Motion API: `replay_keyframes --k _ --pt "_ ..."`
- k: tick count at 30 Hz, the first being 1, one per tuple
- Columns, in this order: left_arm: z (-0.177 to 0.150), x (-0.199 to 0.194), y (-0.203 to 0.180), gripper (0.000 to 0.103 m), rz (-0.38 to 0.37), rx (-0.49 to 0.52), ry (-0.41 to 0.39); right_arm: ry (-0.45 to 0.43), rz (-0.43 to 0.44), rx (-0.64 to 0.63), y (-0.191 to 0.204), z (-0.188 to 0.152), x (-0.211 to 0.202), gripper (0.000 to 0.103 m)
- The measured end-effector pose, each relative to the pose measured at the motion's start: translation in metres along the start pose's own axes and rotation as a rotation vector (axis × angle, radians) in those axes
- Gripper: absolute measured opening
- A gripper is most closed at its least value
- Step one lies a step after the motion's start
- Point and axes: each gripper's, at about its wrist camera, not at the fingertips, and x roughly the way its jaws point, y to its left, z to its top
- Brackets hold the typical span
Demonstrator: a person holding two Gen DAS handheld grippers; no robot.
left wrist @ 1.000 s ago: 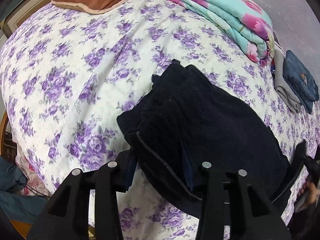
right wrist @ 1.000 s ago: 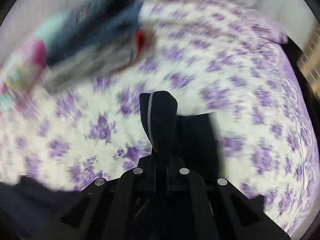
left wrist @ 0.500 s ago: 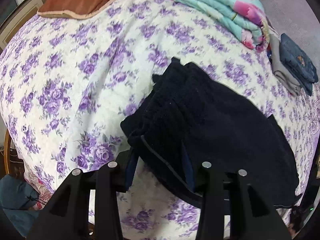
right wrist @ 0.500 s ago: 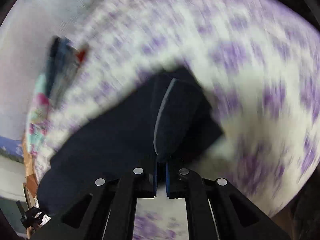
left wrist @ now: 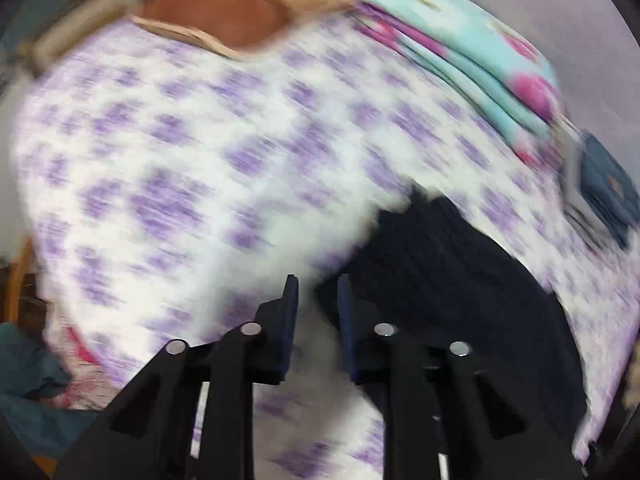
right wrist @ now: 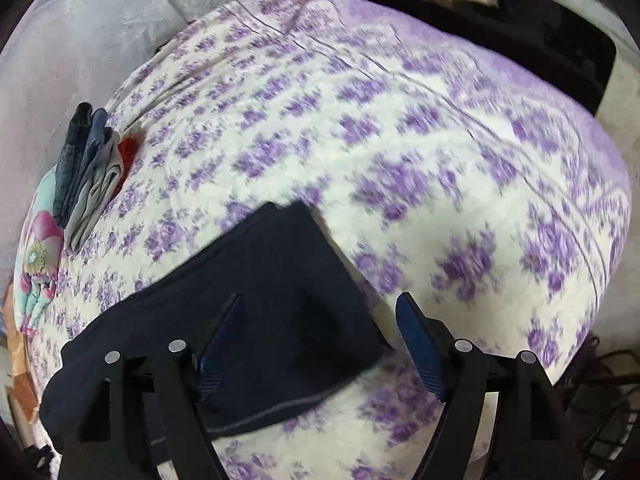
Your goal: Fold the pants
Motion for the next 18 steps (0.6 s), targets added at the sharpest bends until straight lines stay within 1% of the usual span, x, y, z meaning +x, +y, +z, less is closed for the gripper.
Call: replay_keyframes --k 2,3,4,5,7,8,9,10,11,12,13,14,15,17,18 --pt "0.003 0.005 0.012 0.018 -0.008 -0.033 0.062 0.007 0.032 -0.054 0.023 0.0 0.005 0.078" --pt "0.002 0.006 0.016 0.018 -0.003 -0.039 0.076 0.002 0.047 -0.087 0.032 -0.001 0.005 0.078" --pt "0.0 0.004 0.016 0.021 -0.001 -0.026 0.067 -0.007 0.069 -0.141 0.051 -0.002 0.008 0.078" --pt "-0.003 0.0 0.011 0.031 -0.001 0.008 0.052 -0.009 0.087 -0.189 0.068 -0.004 0.01 0.078" --pt "-0.009 -0.006 -0.005 0.045 -0.032 0.074 0.033 0.03 0.162 -0.326 0.122 -0.014 0.025 0.078" --pt "-0.013 -0.011 -0.017 0.048 -0.057 0.123 0.012 0.046 0.201 -0.375 0.145 -0.019 0.03 0.078" --pt "-0.016 -0.015 -0.029 0.05 -0.075 0.167 -0.002 0.063 0.257 -0.466 0.183 -0.029 0.038 0.078" --pt "-0.022 -0.019 -0.041 0.059 -0.092 0.226 -0.017 0.074 0.286 -0.533 0.21 -0.036 0.044 0.078" --pt "-0.029 -0.021 -0.06 0.071 -0.105 0.301 -0.031 0.092 0.322 -0.624 0.245 -0.048 0.05 0.078" --pt "-0.03 -0.021 -0.068 0.075 -0.109 0.337 -0.035 0.105 0.345 -0.687 0.269 -0.056 0.054 0.078" --pt "-0.033 -0.018 -0.079 0.077 -0.113 0.372 -0.033 0.121 0.366 -0.762 0.3 -0.068 0.061 0.078" --pt "-0.037 -0.013 -0.088 0.077 -0.115 0.395 -0.024 0.13 0.378 -0.801 0.321 -0.074 0.065 0.077" --pt "-0.041 -0.001 -0.097 0.077 -0.103 0.416 0.002 0.148 0.405 -0.856 0.352 -0.084 0.071 0.072" --pt "-0.045 0.021 -0.102 0.076 -0.042 0.417 0.044 0.191 0.446 -0.911 0.384 -0.097 0.078 0.068" --pt "-0.047 0.029 -0.101 0.075 -0.019 0.415 0.051 0.209 0.453 -0.946 0.402 -0.104 0.082 0.068"
